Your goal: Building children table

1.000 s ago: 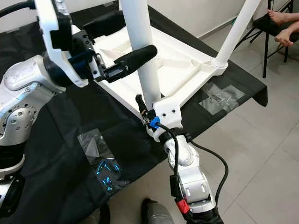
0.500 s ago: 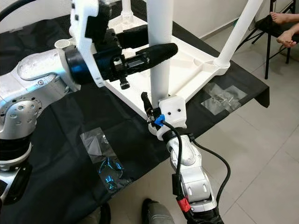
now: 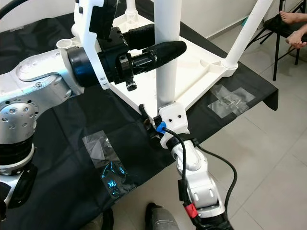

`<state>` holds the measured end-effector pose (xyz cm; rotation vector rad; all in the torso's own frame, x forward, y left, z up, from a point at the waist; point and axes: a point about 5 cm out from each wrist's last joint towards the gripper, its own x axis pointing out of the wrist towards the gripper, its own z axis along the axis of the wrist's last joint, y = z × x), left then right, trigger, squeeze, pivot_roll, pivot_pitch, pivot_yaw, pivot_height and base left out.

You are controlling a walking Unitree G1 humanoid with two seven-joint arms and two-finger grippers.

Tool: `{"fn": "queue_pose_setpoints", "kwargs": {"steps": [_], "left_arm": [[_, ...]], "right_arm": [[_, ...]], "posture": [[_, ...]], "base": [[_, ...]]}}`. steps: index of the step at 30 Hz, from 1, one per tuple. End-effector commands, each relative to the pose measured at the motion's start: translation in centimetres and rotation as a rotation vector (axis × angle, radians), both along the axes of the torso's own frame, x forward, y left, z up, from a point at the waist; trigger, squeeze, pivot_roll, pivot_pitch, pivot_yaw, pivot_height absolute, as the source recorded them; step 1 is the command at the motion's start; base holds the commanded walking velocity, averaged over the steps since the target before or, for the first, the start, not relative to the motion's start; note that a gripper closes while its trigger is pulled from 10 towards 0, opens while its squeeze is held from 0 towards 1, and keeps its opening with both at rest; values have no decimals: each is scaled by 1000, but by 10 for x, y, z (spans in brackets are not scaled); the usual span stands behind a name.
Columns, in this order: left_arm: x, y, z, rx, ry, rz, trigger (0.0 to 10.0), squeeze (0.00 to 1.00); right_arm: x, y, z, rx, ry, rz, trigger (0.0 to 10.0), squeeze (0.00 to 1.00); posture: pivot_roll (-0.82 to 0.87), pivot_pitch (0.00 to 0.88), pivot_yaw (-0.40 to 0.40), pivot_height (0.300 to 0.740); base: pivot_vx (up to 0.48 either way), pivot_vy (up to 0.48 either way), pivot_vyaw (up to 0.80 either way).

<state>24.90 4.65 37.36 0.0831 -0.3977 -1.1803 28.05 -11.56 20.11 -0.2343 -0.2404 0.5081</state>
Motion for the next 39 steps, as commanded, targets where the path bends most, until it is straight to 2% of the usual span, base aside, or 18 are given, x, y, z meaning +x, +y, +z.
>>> {"fn": "queue_pose_setpoints", "kwargs": {"steps": [1,4,6,9,10,12,13,16,20,23,26,27,28,29,30,31,32,39], "left_arm": [[-11,-12,0,30,-5,-78,0,0],[-11,-12,0,30,-2,-79,0,0],[-11,-13,0,33,5,-77,0,0],[-11,-13,0,34,7,-78,0,0],[-11,-13,1,34,6,-80,0,0],[-11,-13,1,34,6,-80,0,0],[-12,-13,1,37,3,-85,0,0],[-12,-13,1,42,0,-93,0,0],[-12,-13,1,46,-1,-96,0,0],[-13,-12,1,54,3,-108,0,0],[-13,-12,1,55,4,-109,0,0],[-13,-12,1,58,5,-111,0,0],[-13,-12,1,58,6,-113,0,0],[-13,-12,1,59,7,-114,0,0],[-13,-13,1,59,8,-116,0,0],[-13,-13,1,59,8,-116,0,0],[-13,-13,1,60,8,-117,0,0],[-13,-13,0,63,14,-124,0,0]], "right_arm": [[-1,11,12,14,-13,161,10000,1000],[1,9,24,16,-18,256,10000,1000],[4,2,45,-27,-20,408,10000,1000],[3,-1,51,-48,-17,473,10000,1000],[3,-4,57,-105,-7,556,10000,306],[3,-4,57,-105,-7,556,10000,306],[6,-7,63,-145,13,607,10000,0],[14,-13,79,-200,31,674,10000,0],[17,-15,86,-219,35,703,10000,0],[19,-19,104,-269,40,823,10000,0],[20,-21,107,-281,47,849,10000,0],[20,-25,108,-320,76,906,10000,0],[19,-27,107,-340,98,934,8471,0],[19,-29,106,-353,112,951,8471,0],[20,-30,106,-365,128,958,3412,0],[20,-30,106,-365,128,958,3412,0],[22,-31,105,-370,144,961,0,0],[25,-35,103,-396,199,984,0,0]], "posture": [[11,220,-8,740],[11,220,-8,740],[6,220,-6,740],[6,220,-6,740],[5,222,-4,740],[5,222,-4,740],[5,222,-4,740],[8,222,-3,740],[9,222,-1,740],[7,225,2,740],[5,225,3,740],[3,224,3,740],[1,225,4,740],[1,225,4,740],[-1,225,5,740],[-1,225,5,740],[-1,225,5,740],[-4,226,8,740]], "base": [[0,0,0],[0,0,0],[0,0,0],[0,0,0],[0,0,0],[0,0,0],[0,0,0],[0,0,0],[0,0,0],[0,0,0],[0,0,0],[0,0,0],[0,0,0],[0,0,0],[0,0,0],[0,0,0],[0,0,0],[0,0,0]]}}
